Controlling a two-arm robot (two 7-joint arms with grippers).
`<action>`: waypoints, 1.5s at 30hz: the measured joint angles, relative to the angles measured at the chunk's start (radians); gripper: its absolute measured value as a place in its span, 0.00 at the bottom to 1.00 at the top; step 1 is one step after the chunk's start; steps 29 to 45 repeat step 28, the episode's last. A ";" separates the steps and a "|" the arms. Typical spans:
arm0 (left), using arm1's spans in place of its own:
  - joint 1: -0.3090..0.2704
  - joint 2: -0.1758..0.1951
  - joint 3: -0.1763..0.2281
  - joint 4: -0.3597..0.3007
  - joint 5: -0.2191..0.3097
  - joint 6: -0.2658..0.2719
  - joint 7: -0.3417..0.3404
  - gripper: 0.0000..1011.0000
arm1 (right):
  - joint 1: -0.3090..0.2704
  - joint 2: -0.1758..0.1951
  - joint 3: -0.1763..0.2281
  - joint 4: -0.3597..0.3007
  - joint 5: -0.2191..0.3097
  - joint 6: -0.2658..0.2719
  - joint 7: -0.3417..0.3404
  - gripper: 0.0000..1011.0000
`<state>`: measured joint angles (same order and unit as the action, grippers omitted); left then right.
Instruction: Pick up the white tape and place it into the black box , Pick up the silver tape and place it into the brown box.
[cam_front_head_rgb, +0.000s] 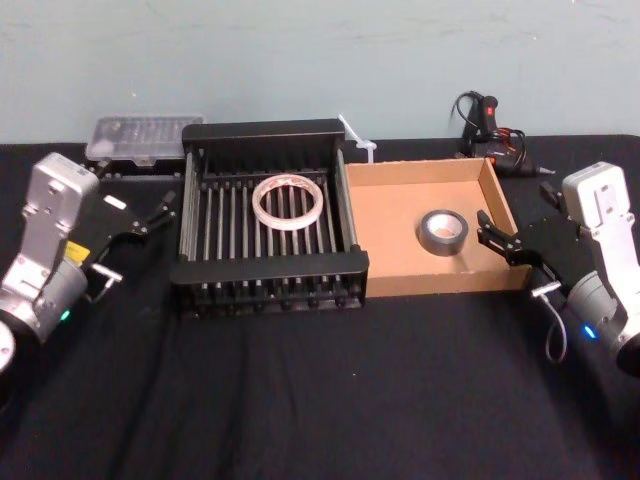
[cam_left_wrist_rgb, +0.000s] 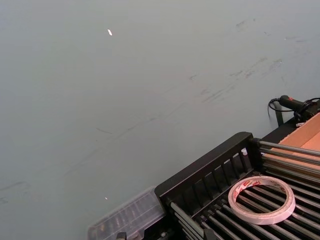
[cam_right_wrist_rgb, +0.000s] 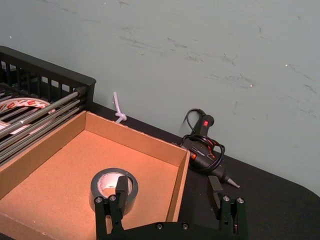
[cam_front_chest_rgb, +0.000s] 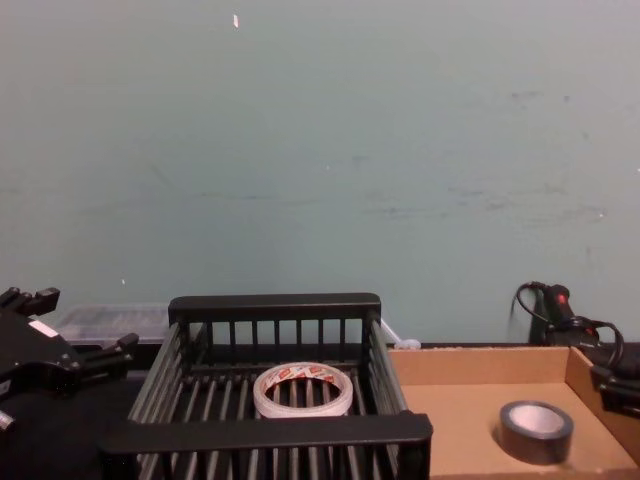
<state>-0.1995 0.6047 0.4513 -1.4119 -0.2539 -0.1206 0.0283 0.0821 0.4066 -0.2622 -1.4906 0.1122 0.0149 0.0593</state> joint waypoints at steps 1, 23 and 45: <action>0.000 0.000 0.000 0.000 0.000 0.000 0.000 0.99 | 0.000 0.000 0.000 0.000 0.000 0.000 0.000 0.99; 0.000 0.000 0.000 0.000 0.000 0.000 0.000 0.99 | 0.000 0.000 0.000 0.000 0.000 0.000 0.000 0.99; 0.000 0.000 0.000 0.000 0.000 0.000 0.000 0.99 | 0.000 0.000 0.000 0.000 0.000 0.000 0.000 0.99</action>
